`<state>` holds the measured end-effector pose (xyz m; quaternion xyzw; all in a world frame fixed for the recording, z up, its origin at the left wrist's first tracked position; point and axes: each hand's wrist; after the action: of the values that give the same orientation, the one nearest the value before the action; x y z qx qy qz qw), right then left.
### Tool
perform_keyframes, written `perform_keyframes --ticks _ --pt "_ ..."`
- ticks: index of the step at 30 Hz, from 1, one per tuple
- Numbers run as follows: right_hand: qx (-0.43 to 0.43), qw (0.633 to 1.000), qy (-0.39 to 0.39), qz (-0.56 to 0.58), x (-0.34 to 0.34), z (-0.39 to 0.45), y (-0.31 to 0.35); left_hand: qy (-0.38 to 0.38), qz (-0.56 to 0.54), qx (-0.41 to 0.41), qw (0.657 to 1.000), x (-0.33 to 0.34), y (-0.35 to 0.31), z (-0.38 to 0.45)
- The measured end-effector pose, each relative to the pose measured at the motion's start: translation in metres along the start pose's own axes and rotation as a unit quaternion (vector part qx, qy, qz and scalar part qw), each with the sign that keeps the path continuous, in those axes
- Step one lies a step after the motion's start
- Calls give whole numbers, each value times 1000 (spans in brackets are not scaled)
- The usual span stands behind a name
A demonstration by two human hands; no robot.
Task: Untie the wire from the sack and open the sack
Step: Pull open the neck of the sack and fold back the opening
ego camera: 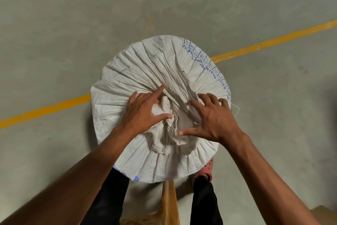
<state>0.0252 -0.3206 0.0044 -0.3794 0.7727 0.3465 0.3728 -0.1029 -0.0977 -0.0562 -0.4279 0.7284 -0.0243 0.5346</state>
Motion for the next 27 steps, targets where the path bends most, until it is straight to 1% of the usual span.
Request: perform_keyframes --ticks 2,5,7,8,10,11,12,13,15,17,18,19,21,23,25,27 --pt "0 1000 7 -13 4 1 -5 1 -17 3 1000 -3 1 0" --pt "10 1000 -17 -10 12 5 -13 13 -77 4 997 -10 8 -3" --pt "18 998 -58 -7 16 7 -16 9 -102 -21 994 -15 15 -7" --pt "12 996 -93 -6 17 7 -16 -3 -111 -35 993 -18 19 -8" --pt "-37 984 -170 20 14 6 -10 -35 -127 -54 990 -24 24 -8" --pt "-80 979 -184 47 11 7 -4 -52 -135 -55 988 -28 25 -6" --pt "-123 975 -171 68 7 8 4 -70 -142 -53 986 -31 24 -5" --pt "-160 975 -138 71 4 9 13 -85 -149 -51 984 -34 22 -2" --pt "-191 979 -56 42 5 11 29 -111 -171 -58 977 -38 17 2" --pt "-179 984 -12 13 10 12 33 -133 -181 -72 972 -41 14 5" --pt "-171 985 -16 16 12 13 32 -140 -176 -77 971 -43 12 6" --pt "-166 985 -40 28 13 15 29 -144 -168 -83 972 -45 12 7" --pt "-155 975 -145 70 10 17 22 -147 -153 -95 973 -47 12 8" --pt "-89 962 -225 130 -2 22 11 -157 -148 -108 971 -49 13 8" --pt "-2 949 -258 183 -21 32 0 -177 -148 -120 966 -51 13 7" --pt "51 939 -272 202 -38 48 -11 -202 -126 -127 963 -51 10 5"
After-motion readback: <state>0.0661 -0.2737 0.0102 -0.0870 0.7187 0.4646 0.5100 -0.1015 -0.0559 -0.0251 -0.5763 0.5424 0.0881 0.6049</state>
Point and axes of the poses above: each hand's wrist, its own z-axis towards the middle knuckle, its own x-axis out of the palm, y = z × x, and after that the axes turned 15 degrees about -x, right-handed
